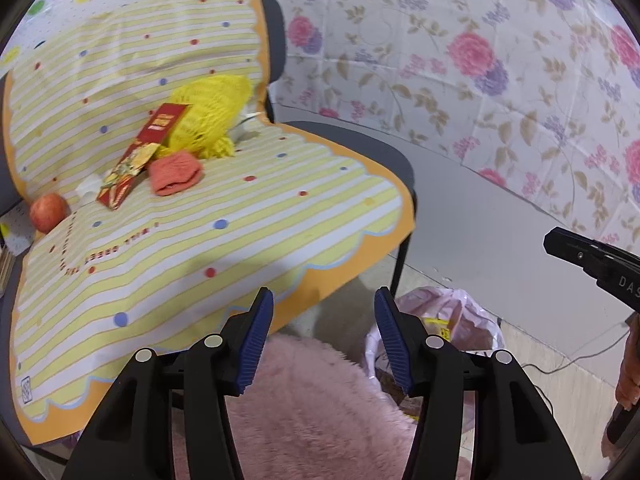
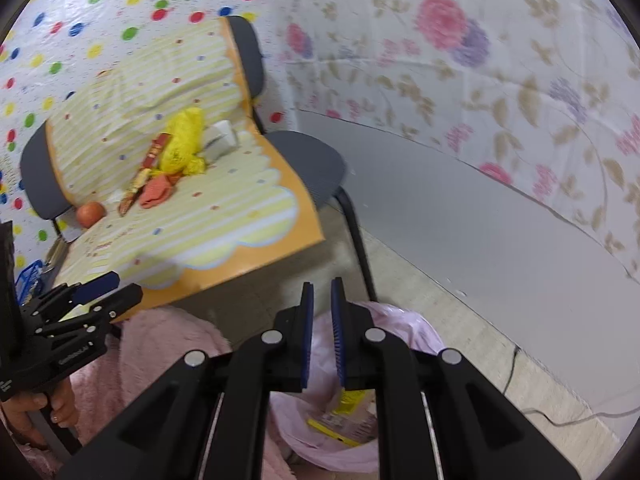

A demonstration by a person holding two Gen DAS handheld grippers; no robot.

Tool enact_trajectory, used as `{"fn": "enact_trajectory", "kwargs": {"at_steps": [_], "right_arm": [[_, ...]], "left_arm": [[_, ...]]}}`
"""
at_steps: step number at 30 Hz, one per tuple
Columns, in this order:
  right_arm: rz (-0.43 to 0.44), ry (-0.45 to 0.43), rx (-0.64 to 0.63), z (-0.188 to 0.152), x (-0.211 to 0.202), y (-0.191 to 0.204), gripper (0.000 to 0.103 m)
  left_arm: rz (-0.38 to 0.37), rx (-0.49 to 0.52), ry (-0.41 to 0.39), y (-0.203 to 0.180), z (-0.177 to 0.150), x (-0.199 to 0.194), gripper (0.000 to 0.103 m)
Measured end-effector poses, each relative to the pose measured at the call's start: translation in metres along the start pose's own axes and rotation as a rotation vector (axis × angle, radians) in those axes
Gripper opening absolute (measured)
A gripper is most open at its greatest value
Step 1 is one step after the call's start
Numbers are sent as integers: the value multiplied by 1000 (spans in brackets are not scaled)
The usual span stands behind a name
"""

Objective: Collect trash
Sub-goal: 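Carry the bread bag and wrapper to the bin and open both grippers, then return to the chair and grasp the red Ultraman packet with the left gripper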

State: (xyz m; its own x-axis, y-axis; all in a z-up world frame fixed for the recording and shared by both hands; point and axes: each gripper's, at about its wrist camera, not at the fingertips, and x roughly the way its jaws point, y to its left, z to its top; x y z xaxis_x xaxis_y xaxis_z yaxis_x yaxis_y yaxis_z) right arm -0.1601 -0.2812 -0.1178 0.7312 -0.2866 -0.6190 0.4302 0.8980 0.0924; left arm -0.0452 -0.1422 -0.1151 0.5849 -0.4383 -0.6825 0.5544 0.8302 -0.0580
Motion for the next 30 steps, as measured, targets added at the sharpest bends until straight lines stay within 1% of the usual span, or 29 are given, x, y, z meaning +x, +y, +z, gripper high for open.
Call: {"fn": "enact_trajectory", "kwargs": {"at_steps": [2, 8, 12, 15, 16, 17, 18, 19, 21, 25, 26, 30], "right_arm": [[36, -7, -28, 7, 4, 15, 16], [120, -2, -116, 27, 26, 65, 18], [156, 5, -166, 43, 41, 93, 23], [181, 2, -196, 56, 49, 113, 25], [189, -1, -208, 62, 52, 121, 27], [192, -1, -216, 65, 54, 127, 31], [195, 0, -229, 69, 58, 135, 33], [199, -2, -241, 73, 61, 142, 39], [203, -9, -254, 80, 66, 153, 46], [215, -17, -280, 97, 79, 174, 51], [215, -20, -286, 101, 83, 179, 52], [208, -23, -293, 114, 101, 192, 53]], "left_arm": [[21, -20, -3, 11, 0, -3, 55], [112, -86, -20, 50, 1, -15, 58], [193, -139, -43, 84, 5, -24, 58], [228, -182, -55, 108, 7, -30, 58], [243, -193, -60, 116, 9, -32, 58], [261, -200, -66, 124, 11, -33, 59], [272, -204, -69, 130, 13, -34, 62], [285, -206, -72, 136, 16, -34, 65], [315, -214, -73, 150, 21, -34, 67], [344, -238, -79, 171, 30, -33, 72], [350, -237, -80, 175, 33, -32, 72], [365, -216, -80, 186, 49, -20, 73]]}}
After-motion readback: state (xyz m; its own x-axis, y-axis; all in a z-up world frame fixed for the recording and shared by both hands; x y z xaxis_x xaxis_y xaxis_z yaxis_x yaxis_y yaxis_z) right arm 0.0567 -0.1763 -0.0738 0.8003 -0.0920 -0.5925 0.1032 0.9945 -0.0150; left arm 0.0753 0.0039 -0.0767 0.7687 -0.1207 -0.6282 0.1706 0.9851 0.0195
